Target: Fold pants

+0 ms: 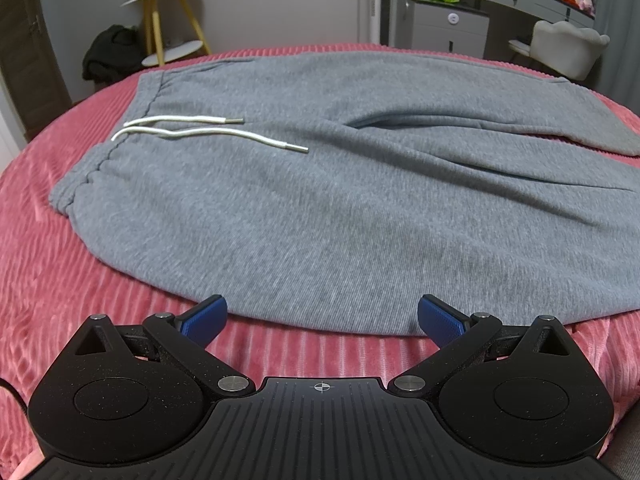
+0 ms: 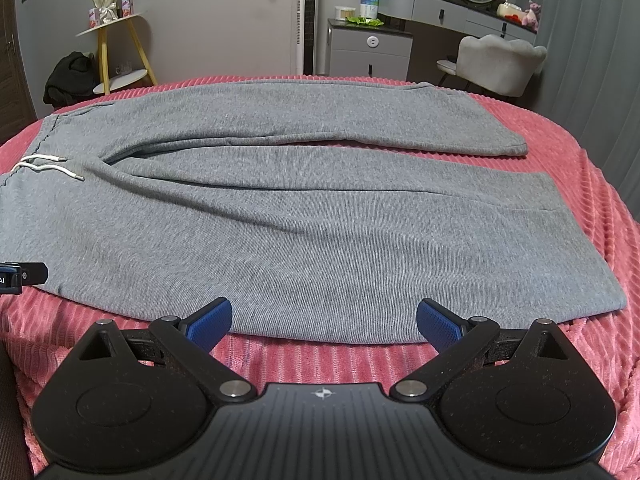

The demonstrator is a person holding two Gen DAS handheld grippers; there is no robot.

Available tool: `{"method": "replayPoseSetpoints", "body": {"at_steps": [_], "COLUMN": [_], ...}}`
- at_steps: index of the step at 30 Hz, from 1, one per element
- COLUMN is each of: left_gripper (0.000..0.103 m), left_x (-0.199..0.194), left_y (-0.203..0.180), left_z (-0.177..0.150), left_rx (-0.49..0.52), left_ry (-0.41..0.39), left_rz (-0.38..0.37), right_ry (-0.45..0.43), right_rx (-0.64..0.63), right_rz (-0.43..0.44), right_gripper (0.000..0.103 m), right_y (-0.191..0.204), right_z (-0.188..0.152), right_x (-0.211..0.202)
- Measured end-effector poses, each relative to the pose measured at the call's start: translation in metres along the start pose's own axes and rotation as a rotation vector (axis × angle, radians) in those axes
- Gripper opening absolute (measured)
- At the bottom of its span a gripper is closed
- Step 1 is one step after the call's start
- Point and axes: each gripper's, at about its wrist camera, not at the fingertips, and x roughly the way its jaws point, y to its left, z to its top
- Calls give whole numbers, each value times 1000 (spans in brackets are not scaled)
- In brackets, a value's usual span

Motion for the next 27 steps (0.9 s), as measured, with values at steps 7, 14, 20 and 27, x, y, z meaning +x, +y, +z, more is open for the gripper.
{"method": "replayPoseSetpoints", "body": {"at_steps": [7,14,20,27], "left_gripper": [103,103,103,103], "left_x": [0,0,0,1], "left_y": [0,0,1,1], "left_z": [0,-1,0,0], "left_rx": [-1,-4,-4,-6], "left_ry": [1,4,4,6], "left_rz": [0,1,0,-1], "right_ry": [0,-1,0,0], "right_rx": [1,3,6,12], "right_rz": [1,3,5,6], "right_gripper": [99,99,99,99], "right_y": [0,0,0,0], "right_z": [0,-1,0,1], "right_x": [1,-1,0,1]}}
